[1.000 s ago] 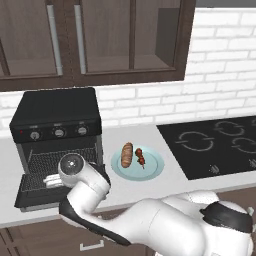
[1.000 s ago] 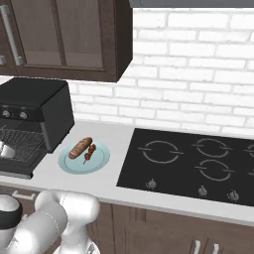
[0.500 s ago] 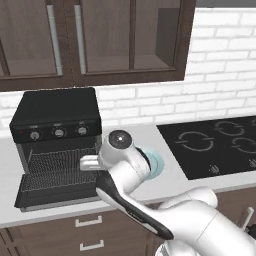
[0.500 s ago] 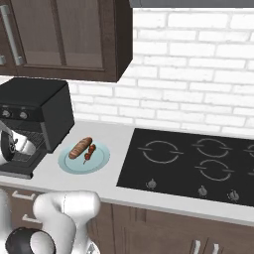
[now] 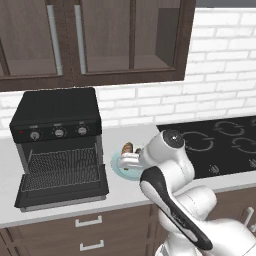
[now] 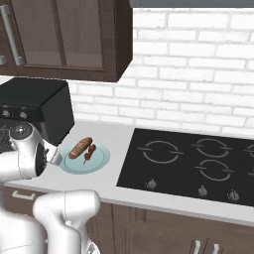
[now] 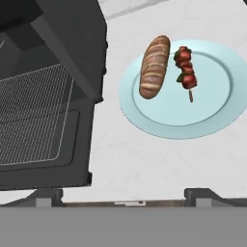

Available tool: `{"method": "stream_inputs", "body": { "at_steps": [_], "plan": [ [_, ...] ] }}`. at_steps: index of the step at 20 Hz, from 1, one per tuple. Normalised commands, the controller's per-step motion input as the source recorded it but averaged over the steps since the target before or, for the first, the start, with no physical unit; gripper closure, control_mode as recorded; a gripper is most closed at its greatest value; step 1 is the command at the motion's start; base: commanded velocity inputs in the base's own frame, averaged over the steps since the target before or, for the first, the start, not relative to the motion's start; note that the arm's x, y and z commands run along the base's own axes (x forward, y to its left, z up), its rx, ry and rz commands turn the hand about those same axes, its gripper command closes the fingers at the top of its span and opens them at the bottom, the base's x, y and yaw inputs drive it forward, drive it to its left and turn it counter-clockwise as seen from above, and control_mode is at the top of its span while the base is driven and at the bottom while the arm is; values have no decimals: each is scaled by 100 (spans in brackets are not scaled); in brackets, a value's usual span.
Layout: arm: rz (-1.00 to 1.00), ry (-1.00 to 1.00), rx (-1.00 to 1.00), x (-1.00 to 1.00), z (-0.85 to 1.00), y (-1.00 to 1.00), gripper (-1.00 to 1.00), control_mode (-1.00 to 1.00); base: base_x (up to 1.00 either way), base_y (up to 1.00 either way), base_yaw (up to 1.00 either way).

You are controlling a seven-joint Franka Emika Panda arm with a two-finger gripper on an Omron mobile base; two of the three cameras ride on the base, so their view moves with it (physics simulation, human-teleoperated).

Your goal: Pick up the kebab skewer and baguette bread, and place them inside the toaster oven. Close the toaster oven door and start by setting the timer.

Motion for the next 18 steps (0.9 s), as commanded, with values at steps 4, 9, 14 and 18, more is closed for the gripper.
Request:
{"method": "stream_inputs", "body": {
  "at_steps": [4,9,14,18],
  "plan": [
    [0,3,3,0,5,-75,-100,-100,0,0,0],
    [0,1,1,32,3,-24,-100,-100,0,0,0],
    [0,1,0,32,0,-10,-100,-100,0,0,0],
    [-2,0,0,49,-2,0,-100,-100,0,0,0]
  ]
}}
